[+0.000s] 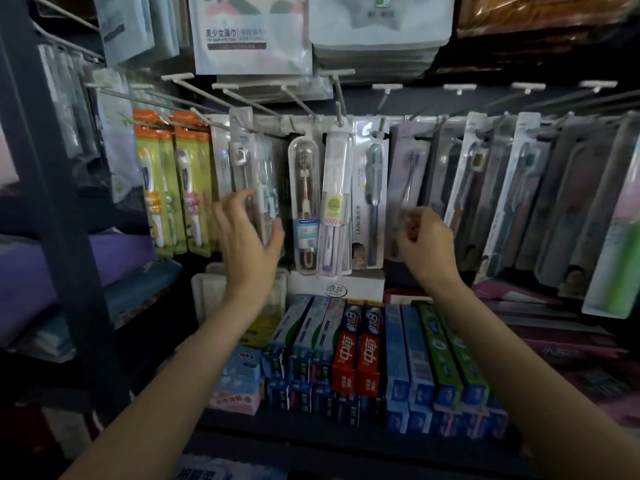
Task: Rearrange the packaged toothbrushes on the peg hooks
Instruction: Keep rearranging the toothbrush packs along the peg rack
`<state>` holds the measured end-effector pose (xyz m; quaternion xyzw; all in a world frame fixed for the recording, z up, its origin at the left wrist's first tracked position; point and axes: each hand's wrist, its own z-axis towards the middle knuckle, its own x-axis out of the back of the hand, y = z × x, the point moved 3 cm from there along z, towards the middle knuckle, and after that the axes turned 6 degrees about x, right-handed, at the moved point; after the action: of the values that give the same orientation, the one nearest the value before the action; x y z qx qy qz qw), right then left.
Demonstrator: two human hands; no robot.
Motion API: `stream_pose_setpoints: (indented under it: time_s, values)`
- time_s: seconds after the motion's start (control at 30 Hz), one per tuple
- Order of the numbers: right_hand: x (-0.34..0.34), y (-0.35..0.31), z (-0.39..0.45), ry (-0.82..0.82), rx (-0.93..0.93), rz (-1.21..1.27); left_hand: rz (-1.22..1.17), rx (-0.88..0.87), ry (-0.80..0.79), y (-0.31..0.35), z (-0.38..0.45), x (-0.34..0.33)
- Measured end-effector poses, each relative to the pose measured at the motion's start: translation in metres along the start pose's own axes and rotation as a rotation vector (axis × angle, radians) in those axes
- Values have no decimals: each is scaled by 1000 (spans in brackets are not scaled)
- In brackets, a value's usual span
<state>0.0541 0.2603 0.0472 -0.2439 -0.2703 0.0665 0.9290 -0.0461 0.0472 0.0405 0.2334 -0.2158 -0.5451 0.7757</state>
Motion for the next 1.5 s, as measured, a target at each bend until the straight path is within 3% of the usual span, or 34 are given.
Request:
stream_pose_setpoints:
  time_s: [0.17,0.43,0.63,0.83,0.93,1.03,1.17,1.27,1.5]
  values:
    - [-17,22,8,-75,-14,-163,15,-131,-194,27,-10,-40]
    - [-23,33,32,29,-166,-14,-163,20,-366,16,-24,-73]
    - [-8,11,15,42,-38,-108,-108,-28,-317,17,-26,-78]
    - [22,-10,25,-161,-39,-266,-92,-55,-296,21,-32,-77]
    - [42,-13,18,-187,-42,-242,-59,-52,-268,22,-32,-75]
    - [68,-6,2,-251,-68,-186,2,-14,-137,31,-34,-71]
    - [110,17,-24,-297,-59,-45,-50,-183,-87,67,-46,-80]
    - [148,40,-40,-211,-17,-21,-180,-248,-132,110,-61,-98]
    - [233,126,-90,86,-165,91,-305,-324,-302,196,-115,-155]
